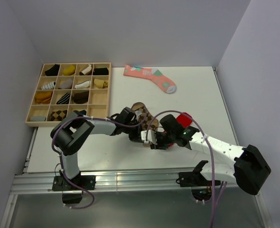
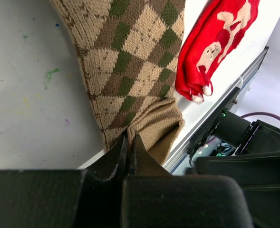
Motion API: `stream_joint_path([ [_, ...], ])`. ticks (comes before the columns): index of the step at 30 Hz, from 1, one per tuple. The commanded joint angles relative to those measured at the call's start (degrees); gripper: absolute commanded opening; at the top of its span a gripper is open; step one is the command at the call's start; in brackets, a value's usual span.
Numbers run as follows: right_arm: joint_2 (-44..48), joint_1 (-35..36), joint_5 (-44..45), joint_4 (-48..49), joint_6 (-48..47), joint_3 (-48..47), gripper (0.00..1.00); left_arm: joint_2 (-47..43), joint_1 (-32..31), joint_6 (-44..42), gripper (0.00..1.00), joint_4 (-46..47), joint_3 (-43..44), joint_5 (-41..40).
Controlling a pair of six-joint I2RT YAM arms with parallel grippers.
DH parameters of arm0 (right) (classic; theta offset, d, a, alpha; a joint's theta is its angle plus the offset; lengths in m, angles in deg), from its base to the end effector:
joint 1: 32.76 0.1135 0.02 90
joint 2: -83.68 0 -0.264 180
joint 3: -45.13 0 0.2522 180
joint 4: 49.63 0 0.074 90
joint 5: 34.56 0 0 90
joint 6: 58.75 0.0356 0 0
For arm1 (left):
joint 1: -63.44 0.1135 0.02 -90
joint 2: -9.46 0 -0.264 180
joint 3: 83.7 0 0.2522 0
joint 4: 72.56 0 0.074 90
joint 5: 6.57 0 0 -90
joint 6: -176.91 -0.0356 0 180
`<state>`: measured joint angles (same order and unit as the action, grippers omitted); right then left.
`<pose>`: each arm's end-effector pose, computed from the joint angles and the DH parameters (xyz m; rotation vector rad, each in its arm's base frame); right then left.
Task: Roll the socks
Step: Roll the sock at the center of the board.
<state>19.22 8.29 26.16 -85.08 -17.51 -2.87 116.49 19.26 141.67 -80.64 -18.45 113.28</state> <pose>0.1491 0.1529 0.1976 -1.8405 1.5412 0.5676 0.2408 -0.2587 0.1177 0.0133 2.8085 -1.2604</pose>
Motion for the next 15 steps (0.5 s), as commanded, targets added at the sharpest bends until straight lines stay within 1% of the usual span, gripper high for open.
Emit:
stream_joint_path([
  [1, -1.97, 3.41, 6.32, 6.39, -1.78, 1.1, 0.42, 2.84, 0.15, -1.68, 0.0, -7.52, -0.33, -1.99],
  [7, -5.4, 8.06, 10.29, 9.91, -2.49, 2.16, 0.4, 3.02, 0.5, -1.76, 0.01, -7.25, -0.77, -1.19],
  [11, -7.42, 9.48, 14.32, 14.12, -2.49, 3.12, 0.4, 3.1, 0.59, -2.03, 0.0, -7.25, -0.86, -1.02],
  [15, -9.27, 9.74, 16.88, 15.54, -3.1, 3.39, 0.39, 3.1, 0.59, -2.47, 0.0, -7.34, -0.95, -0.4],
])
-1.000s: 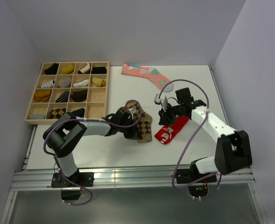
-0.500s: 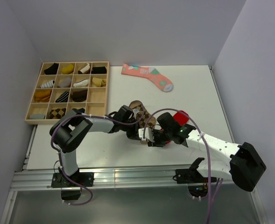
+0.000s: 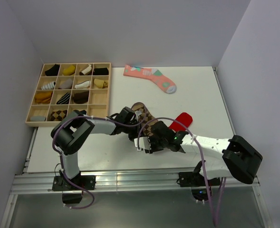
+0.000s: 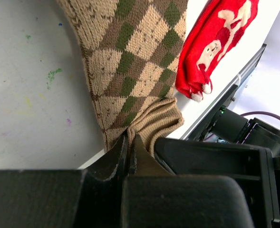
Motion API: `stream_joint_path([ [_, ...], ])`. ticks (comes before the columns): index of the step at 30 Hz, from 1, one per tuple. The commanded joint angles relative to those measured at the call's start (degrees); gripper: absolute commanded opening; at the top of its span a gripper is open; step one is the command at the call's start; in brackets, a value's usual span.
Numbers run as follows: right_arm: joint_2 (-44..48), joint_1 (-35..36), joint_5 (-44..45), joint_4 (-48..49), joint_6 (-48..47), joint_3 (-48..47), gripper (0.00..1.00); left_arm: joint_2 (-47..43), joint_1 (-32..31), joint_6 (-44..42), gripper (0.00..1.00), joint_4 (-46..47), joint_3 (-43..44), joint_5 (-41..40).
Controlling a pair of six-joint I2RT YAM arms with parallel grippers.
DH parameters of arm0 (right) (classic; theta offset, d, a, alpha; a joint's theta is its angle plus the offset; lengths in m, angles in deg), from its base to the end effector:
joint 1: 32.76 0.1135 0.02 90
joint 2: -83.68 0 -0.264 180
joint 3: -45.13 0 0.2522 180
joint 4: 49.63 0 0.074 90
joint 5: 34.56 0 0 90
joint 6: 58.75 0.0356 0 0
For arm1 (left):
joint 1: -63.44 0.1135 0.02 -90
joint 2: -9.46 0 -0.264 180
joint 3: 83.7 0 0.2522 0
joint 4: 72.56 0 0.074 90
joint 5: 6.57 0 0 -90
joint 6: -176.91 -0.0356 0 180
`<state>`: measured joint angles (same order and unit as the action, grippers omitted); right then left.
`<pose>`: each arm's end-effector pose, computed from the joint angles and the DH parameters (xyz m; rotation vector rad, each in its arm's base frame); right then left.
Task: Roll the socks
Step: Roll the sock at the center of the board.
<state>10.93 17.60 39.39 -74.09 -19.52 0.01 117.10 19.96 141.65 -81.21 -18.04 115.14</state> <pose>0.1402 0.1847 0.1633 -1.9748 1.4700 0.3436 0.2437 -0.2569 0.1158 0.0085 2.8284 -1.2842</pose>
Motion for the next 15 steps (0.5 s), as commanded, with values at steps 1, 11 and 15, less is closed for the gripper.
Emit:
stream_joint_path([
  [1, -1.6, 0.34, 4.27, 4.89, -1.27, 0.68, 0.39, 2.32, 0.06, -2.53, 0.0, -6.86, -1.45, -2.35],
  [11, -3.89, 0.34, 6.82, 4.37, -1.44, 1.91, 0.38, 1.61, 0.59, -1.31, 0.0, -5.54, -2.68, -1.21],
  [15, -3.63, 0.43, 7.26, 3.93, -0.74, 1.82, 0.33, 1.53, 0.59, -0.43, 0.0, -4.22, -2.16, -0.85],
])
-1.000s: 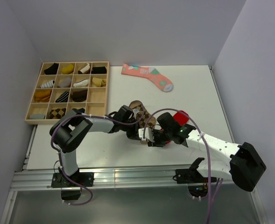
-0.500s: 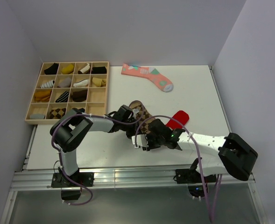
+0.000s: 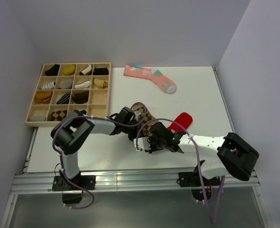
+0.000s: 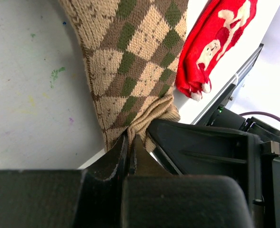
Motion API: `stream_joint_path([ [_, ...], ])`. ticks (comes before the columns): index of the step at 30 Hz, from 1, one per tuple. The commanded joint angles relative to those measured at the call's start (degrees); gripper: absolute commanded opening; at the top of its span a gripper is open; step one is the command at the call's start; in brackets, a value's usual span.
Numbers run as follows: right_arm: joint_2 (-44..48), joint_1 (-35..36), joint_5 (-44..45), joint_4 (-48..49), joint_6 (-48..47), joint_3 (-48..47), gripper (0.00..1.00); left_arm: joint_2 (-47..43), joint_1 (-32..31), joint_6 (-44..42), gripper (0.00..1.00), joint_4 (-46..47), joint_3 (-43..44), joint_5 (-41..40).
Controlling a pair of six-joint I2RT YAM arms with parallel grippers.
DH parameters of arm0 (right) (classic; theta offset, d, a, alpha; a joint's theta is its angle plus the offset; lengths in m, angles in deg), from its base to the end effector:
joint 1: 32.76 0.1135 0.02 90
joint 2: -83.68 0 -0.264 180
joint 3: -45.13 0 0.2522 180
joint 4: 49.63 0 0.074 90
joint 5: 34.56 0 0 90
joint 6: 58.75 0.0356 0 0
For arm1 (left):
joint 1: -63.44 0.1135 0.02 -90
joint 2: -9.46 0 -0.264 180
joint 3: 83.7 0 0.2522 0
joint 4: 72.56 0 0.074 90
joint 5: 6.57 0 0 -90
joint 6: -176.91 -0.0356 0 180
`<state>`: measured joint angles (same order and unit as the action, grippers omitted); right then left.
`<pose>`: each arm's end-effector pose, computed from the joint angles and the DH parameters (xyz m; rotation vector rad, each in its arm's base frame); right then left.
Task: Roll the socks
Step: Roll the sock at the center of the board.
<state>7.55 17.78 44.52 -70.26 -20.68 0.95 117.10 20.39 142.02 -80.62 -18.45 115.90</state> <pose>0.1454 0.1872 0.1498 -1.9821 1.4888 0.2266 0.2446 -0.2546 0.1148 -0.0026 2.8288 -1.3009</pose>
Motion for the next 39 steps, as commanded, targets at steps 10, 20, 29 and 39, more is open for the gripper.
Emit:
stream_joint_path([
  [10, -0.15, -1.23, -1.65, -3.22, 3.75, -0.87, 0.04, -5.67, 0.86, 3.86, 0.24, 1.24, -6.3, -5.21],
  [20, -6.56, -4.74, -15.7, -18.95, 4.37, -14.75, 0.0, -12.18, 0.95, 8.08, 0.27, 6.78, -16.05, -11.71],
  [29, -22.02, -13.62, -31.07, -39.86, 1.74, -32.76, 0.0, -27.03, 0.86, 6.94, 0.33, 9.77, -24.66, -25.51],
  [39, -41.79, -19.16, -39.52, -58.07, 0.94, -47.8, 0.0, -35.65, -4.66, -3.42, 0.4, 12.93, -25.38, -38.97],
])
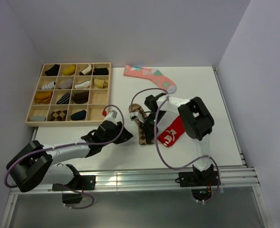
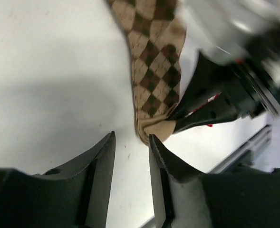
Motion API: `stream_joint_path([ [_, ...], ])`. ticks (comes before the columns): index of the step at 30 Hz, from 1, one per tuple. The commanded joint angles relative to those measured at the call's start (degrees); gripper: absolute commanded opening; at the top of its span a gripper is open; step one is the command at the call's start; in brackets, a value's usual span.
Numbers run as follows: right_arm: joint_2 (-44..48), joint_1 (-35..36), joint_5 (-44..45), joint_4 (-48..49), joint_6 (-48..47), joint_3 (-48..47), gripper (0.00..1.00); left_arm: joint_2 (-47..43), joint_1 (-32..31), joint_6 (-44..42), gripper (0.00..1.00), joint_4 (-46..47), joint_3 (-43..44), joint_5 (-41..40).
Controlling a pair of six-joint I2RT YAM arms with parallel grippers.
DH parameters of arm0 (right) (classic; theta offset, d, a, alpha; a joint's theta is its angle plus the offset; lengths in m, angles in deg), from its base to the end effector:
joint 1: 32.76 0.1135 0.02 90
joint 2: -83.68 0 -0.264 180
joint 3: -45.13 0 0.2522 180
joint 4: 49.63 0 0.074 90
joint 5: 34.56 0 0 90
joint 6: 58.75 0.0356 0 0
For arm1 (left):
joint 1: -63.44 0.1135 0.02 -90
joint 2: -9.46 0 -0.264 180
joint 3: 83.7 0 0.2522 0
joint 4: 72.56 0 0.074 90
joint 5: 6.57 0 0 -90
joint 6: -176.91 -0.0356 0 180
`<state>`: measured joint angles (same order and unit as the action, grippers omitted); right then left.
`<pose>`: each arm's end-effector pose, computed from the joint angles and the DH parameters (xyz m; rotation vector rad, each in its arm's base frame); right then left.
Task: Roll the socks
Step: Roll the sock at the center of the board.
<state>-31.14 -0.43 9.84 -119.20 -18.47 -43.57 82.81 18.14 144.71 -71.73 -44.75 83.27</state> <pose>0.2800 0.2073 0.1437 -1.8375 2.2033 1.2134 0.1715 -0.1732 0.1633 -0.2570 2.3308 -0.9833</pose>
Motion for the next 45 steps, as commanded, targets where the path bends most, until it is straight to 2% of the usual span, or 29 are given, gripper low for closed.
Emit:
stream_joint_path([
  [1, -4.17, -1.31, -5.28, -10.88, -1.09, -4.85, 0.0, -1.36, -3.04, -8.64, 0.4, 4.65, 1.0, -6.95],
  [5, -8.3, -2.36, -7.13, -15.46, -2.75, -8.11, 0.0, -0.31, -4.8, -14.28, 0.41, 10.18, 0.74, -7.84],
  [10, -10.85, -3.07, -7.66, -17.31, -2.05, -9.96, 0.0, 3.21, -6.73, -20.0, 0.41, 22.29, -0.67, -4.42],
  [24, -14.02, -5.0, -8.54, -18.46, 0.58, -11.55, 0.0, 17.61, -7.17, -21.15, 0.41, 38.83, 0.04, 11.76],
  [34, -15.08, -6.06, -8.27, -17.66, 2.6, -11.55, 0.0, 23.68, -7.17, -20.01, 0.41, 42.36, 0.3, 15.28],
  [45, -15.52, -6.85, -8.18, -17.23, 3.48, -11.46, 0.0, 26.76, -7.17, -21.15, 0.41, 40.17, 1.18, 13.61],
])
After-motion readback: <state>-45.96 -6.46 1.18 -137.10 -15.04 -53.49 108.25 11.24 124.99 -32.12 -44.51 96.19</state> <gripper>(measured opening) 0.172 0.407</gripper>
